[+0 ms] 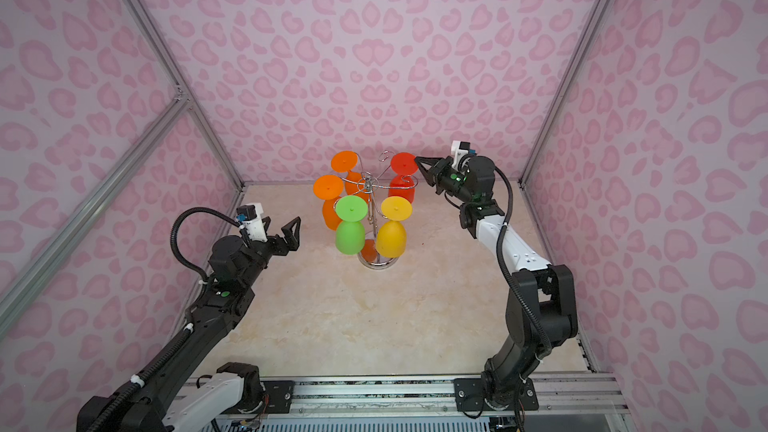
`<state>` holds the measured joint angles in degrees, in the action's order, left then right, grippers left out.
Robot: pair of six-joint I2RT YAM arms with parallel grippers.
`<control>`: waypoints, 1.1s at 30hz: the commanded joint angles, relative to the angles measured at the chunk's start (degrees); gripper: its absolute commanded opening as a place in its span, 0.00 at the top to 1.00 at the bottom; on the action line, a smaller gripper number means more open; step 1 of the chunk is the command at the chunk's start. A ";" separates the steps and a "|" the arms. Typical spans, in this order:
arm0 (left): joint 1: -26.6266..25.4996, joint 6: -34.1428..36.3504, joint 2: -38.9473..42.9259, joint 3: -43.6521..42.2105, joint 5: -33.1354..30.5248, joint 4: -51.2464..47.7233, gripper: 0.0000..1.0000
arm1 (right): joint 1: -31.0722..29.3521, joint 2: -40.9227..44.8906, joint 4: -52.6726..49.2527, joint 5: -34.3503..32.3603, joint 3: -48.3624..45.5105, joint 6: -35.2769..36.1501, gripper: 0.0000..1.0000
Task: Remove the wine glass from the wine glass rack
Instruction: 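Lift the red glass up off the rack hook with the right gripper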
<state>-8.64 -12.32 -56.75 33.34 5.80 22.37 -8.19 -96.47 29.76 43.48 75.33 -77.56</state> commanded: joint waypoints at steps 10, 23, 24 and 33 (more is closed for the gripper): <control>0.08 0.61 1.78 0.45 -2.25 -0.97 0.03 | 7.78 3.17 9.56 1.47 -1.20 -3.60 1.00; 0.03 -2.20 8.56 3.62 -1.02 -0.84 0.02 | 11.09 18.56 7.14 2.47 -1.12 1.97 1.00; 0.03 -2.54 8.95 4.40 0.04 -0.92 0.02 | 11.05 19.47 8.15 2.86 -1.11 1.97 1.00; 0.03 -10.53 4.80 15.92 17.91 1.32 0.02 | 6.27 23.38 16.36 4.55 -0.39 -0.52 1.00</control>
<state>-8.69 -18.26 -49.76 46.04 13.19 20.93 -0.05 -73.45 41.50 46.65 74.19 -77.45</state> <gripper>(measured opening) 0.981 0.049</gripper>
